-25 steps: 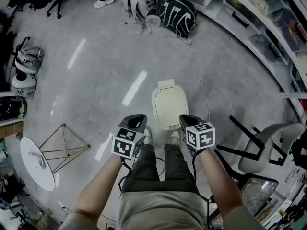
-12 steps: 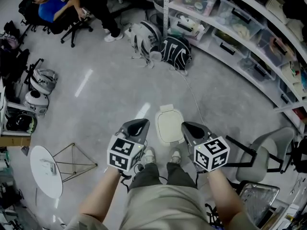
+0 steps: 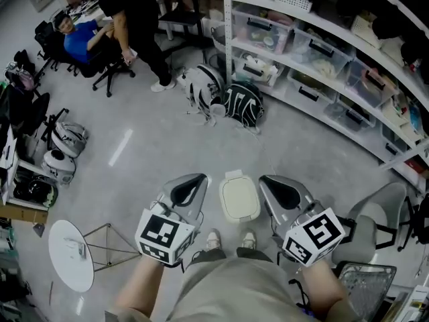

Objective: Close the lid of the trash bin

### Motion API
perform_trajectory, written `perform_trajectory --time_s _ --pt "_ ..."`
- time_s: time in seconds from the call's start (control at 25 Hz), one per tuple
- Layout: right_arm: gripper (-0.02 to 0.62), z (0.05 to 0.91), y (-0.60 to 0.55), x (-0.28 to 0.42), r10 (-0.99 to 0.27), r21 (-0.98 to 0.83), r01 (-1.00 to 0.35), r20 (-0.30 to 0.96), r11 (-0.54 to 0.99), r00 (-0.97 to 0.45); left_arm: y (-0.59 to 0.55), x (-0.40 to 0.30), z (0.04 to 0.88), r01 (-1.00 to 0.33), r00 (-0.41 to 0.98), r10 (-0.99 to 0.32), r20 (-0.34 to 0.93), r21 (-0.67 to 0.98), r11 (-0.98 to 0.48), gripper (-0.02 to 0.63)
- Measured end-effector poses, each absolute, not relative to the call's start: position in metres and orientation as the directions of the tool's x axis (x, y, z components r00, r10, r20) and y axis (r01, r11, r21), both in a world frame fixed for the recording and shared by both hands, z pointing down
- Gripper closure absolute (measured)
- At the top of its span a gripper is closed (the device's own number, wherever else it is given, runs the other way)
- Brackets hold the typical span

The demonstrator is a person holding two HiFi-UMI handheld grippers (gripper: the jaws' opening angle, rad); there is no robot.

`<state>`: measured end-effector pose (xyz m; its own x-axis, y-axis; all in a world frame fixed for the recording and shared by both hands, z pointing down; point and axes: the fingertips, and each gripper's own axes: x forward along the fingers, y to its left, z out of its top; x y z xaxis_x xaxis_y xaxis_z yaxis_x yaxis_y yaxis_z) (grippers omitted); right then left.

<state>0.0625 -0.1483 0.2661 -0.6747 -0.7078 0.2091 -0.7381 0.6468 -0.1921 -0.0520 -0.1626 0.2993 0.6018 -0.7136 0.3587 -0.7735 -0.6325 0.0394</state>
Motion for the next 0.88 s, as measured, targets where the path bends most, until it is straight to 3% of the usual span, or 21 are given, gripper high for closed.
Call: perform_trajectory --time_s 0.24,0.4,0.88 --pt "0.592 0.181 -0.117 0.054 -0.682 -0.122 -0.685 0.066 0.718 -0.728 -0.141 -0.057 0.219 -0.772 0.628 -0.75 0.206 0.049 -0.633 0.603" --pt "0.592 0.14 -0.102 0.048 -0.676 -0.034 -0.676 -0.005 0.736 -0.737 -0.132 -0.064 0.181 -0.785 0.607 -0.782 0.14 -0.046 -0.618 0.603" --pt "0.592 0.12 -0.097 0.055 -0.701 -0.015 -0.701 -0.041 0.713 -0.712 -0.116 -0.071 0.162 -0.8 0.584 -0.801 0.132 -0.076 -0.595 0.603"
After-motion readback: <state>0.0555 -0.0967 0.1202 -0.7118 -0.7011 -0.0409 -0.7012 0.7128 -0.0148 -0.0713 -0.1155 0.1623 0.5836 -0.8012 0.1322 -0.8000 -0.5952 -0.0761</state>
